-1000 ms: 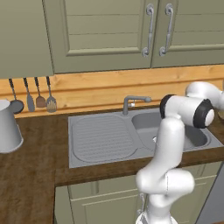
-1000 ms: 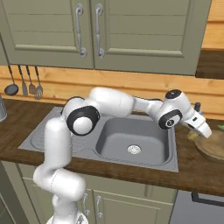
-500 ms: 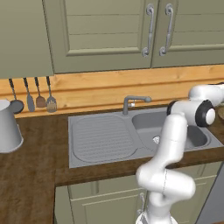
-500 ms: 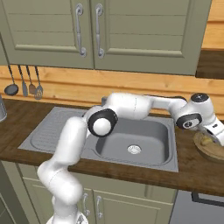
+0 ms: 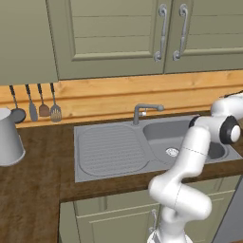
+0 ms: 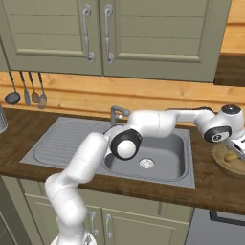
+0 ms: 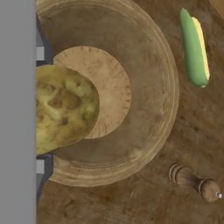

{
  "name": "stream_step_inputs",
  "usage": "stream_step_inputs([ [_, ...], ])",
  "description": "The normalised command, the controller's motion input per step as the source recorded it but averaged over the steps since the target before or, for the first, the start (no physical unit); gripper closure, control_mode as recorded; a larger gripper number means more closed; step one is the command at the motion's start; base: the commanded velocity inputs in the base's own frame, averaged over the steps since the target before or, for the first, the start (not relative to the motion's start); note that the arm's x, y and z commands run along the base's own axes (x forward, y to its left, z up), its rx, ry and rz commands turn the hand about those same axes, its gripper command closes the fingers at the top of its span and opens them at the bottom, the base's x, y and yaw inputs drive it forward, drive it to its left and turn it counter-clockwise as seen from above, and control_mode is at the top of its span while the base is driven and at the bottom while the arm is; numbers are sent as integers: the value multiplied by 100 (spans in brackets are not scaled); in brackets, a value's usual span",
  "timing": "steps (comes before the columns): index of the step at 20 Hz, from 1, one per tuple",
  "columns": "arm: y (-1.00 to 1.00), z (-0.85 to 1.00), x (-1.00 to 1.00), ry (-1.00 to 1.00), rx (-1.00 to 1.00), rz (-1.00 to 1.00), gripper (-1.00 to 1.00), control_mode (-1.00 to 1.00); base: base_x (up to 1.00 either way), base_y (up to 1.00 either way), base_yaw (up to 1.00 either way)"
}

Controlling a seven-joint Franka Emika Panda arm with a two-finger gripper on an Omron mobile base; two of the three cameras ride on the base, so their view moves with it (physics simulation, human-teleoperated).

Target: Pick the potato from the sink and place it in the bowl. Then pick the bowl and place it in the microwave. Then close the microwave door and press the start button.

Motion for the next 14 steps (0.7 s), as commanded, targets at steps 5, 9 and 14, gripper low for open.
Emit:
stream_step_inputs([
  [5,6,0,19,0,-2,-2,-100,-100,0,0,0],
  [9,53,16,-17,-4,-7,0,-100,-100,0,0,0],
  [14,100,0,-49,8,-15,10,-100,-100,0,0,0],
])
